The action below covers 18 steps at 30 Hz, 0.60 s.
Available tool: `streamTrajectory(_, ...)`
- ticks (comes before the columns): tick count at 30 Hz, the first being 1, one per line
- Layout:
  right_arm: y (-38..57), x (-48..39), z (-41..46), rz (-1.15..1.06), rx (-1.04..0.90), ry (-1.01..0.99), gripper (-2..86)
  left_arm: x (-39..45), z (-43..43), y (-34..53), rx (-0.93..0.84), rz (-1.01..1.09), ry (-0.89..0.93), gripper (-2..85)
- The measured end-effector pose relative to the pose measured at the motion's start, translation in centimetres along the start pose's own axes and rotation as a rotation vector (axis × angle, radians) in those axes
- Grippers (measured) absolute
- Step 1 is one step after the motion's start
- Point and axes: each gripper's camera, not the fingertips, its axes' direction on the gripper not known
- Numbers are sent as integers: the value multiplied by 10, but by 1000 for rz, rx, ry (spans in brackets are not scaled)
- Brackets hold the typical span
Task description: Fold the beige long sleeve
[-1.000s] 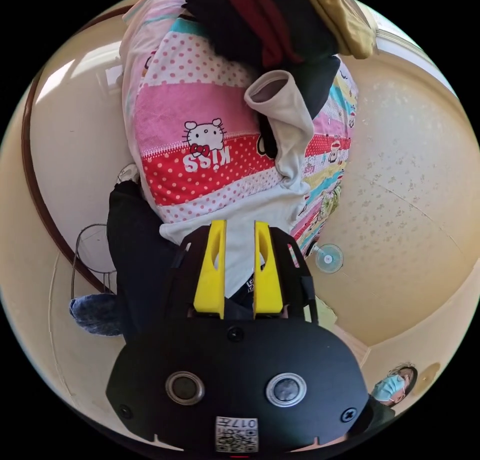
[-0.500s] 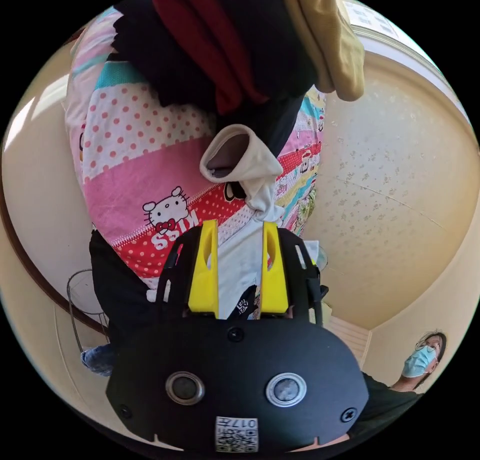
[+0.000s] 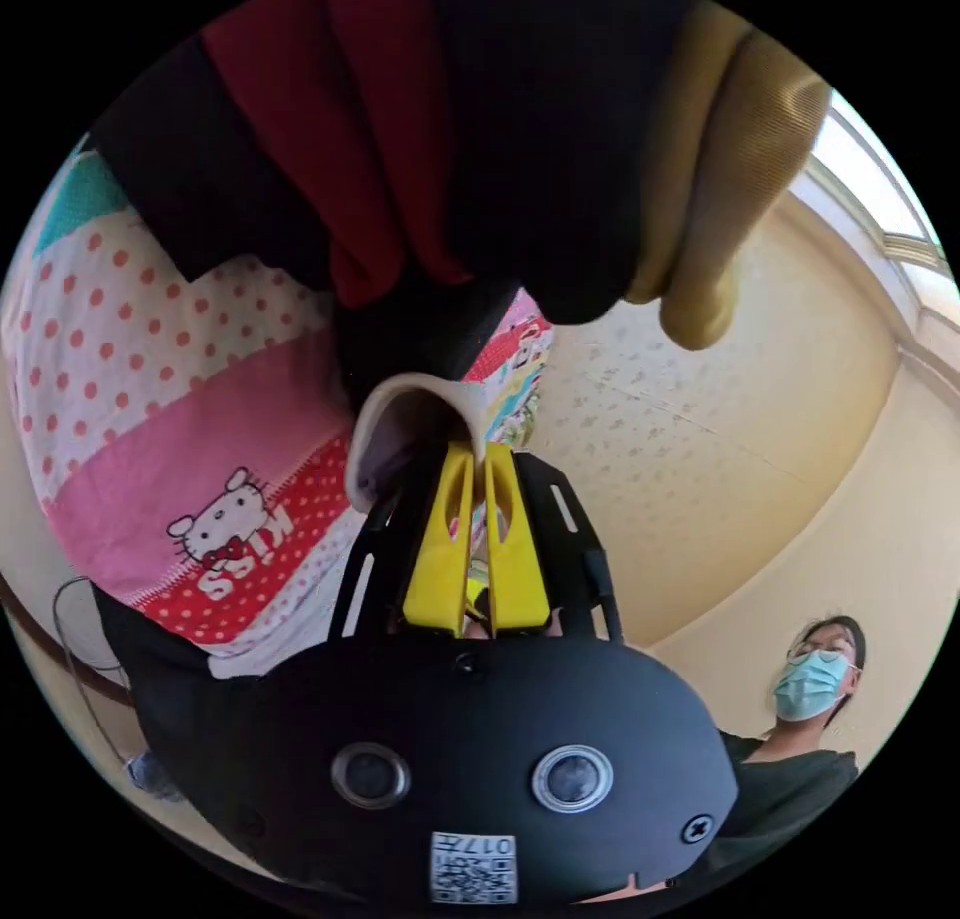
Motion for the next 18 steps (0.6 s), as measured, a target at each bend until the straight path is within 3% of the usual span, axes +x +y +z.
streamTrajectory(4, -18, 5, 32, 116, 79, -459, 163, 51, -4, 29, -47, -6, 82, -7)
streamTrajectory(10, -24, -16, 39, 15, 116, -618, 183, 94, -16, 50, 12, -89, 289, -7)
streamTrajectory(12, -17, -33, 21, -87, 127, -541, 178, 105, -17, 53, 12, -108, 312, -6)
streamTrajectory(15, 4, -76, -13, -284, 154, -242, 169, 121, -13, 58, -29, -145, 320, -6)
streamTrajectory(17, 27, -118, -24, -461, 201, 115, 171, 129, -9, 63, -42, -190, 351, -6)
streamTrajectory(18, 34, -128, -24, -503, 222, 196, 171, 130, -9, 64, -42, -201, 363, -6)
